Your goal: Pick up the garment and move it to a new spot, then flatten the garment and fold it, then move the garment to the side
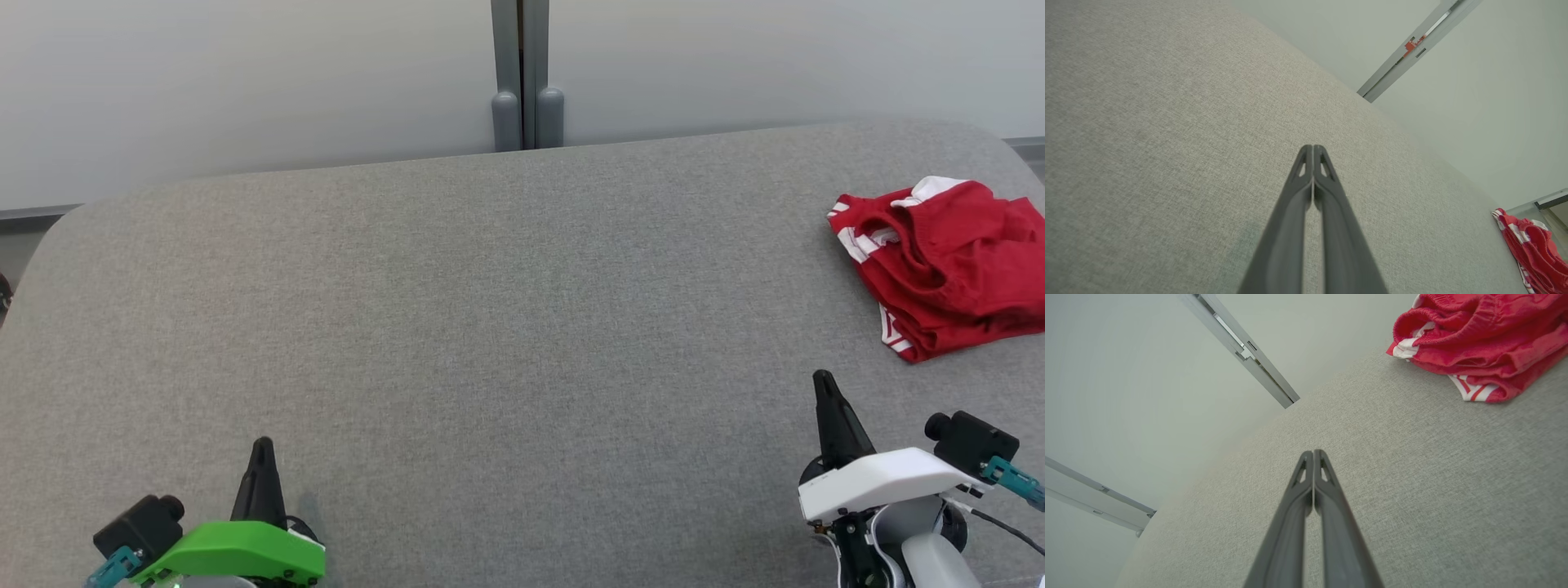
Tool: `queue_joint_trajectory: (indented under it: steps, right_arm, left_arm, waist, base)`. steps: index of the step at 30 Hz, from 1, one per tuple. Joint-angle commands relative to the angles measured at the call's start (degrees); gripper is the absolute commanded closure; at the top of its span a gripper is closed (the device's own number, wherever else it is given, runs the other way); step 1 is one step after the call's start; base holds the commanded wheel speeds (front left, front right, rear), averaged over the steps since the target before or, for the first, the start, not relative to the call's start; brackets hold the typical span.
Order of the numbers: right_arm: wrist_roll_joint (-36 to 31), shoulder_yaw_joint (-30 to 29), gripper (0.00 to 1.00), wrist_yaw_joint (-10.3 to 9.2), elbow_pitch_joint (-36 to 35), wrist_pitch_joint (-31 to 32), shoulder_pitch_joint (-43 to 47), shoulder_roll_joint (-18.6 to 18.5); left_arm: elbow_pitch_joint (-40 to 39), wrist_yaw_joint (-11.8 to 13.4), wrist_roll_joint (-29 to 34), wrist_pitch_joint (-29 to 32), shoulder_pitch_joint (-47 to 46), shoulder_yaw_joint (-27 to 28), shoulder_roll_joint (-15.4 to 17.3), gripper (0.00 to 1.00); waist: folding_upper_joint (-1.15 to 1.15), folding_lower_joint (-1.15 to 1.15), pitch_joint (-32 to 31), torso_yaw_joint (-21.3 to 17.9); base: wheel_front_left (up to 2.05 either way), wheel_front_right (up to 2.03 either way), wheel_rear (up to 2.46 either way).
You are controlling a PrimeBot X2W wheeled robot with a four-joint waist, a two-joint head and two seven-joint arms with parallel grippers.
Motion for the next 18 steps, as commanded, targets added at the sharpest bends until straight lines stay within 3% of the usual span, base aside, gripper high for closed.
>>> queue_joint_trajectory:
  steps: [1, 18]
  right_arm:
    - [2.2, -0.4, 1.00, -0.02, -1.1, 0.5, -1.1, -0.2]
    - [15.0, -1.8, 1.00, -0.03, -1.9, 3.9, -1.3, -0.3]
  left_arm:
    - [-0.9, -0.6, -2.1, 0.6, -1.8, 0.6, -0.1, 1.00]
    - [-1.1, -2.6, -13.5, 3.9, -3.0, 3.2, -0.3, 1.00]
  waist:
    - [0.00, 0.00, 0.0, 0.0]
    - [0.00, 0.00, -0.2, 0.0]
  base:
    - [0.00, 0.00, 0.00]
    - [0.00, 0.00, 0.00]
